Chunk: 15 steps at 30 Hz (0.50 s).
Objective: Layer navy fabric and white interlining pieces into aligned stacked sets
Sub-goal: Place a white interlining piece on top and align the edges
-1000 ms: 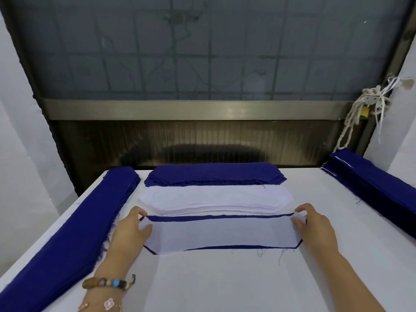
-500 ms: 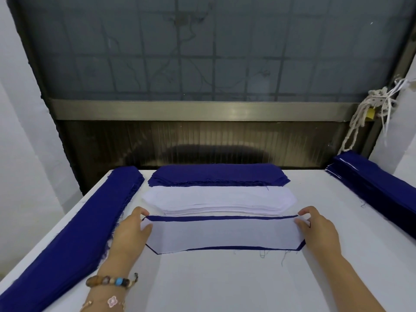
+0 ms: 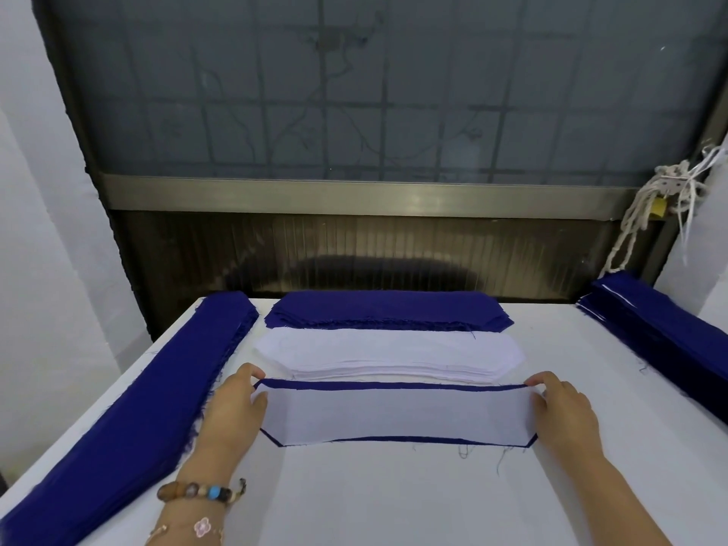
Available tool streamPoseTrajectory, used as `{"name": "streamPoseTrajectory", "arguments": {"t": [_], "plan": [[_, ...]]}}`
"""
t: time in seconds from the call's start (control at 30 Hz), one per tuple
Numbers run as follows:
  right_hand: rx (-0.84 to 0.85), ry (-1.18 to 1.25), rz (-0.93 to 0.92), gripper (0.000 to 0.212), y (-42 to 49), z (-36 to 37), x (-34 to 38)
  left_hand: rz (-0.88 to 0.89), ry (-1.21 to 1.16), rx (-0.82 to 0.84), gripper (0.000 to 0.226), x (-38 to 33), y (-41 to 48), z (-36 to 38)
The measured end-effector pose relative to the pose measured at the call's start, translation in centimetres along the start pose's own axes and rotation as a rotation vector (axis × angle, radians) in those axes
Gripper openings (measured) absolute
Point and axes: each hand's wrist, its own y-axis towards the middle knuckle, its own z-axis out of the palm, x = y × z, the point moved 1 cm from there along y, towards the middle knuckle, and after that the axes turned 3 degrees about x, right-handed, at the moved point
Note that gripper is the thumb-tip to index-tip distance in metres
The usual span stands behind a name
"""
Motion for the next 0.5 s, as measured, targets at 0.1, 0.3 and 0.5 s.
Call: {"name": "streamPoseTrajectory", "arguments": {"t": [0.1, 0.3, 0.5], "plan": [[0.011, -0.004, 0.018, 0.035, 0.13, 0.11, 0.01, -0.001, -0.024, -0.021, 0.021, -0.05, 0.02, -0.02], [-0.055, 0.049, 0.018, 0.035, 0.14, 0.28, -0.14, 0.000, 0.016, -0.071, 0.029, -0.39, -0.06, -0.09], [-0.099, 0.075, -0.080, 0.032, 0.20, 0.55, -0.21, 0.061, 0.202, -0.161, 0.037, -0.66, -0.01, 0.10]]}}
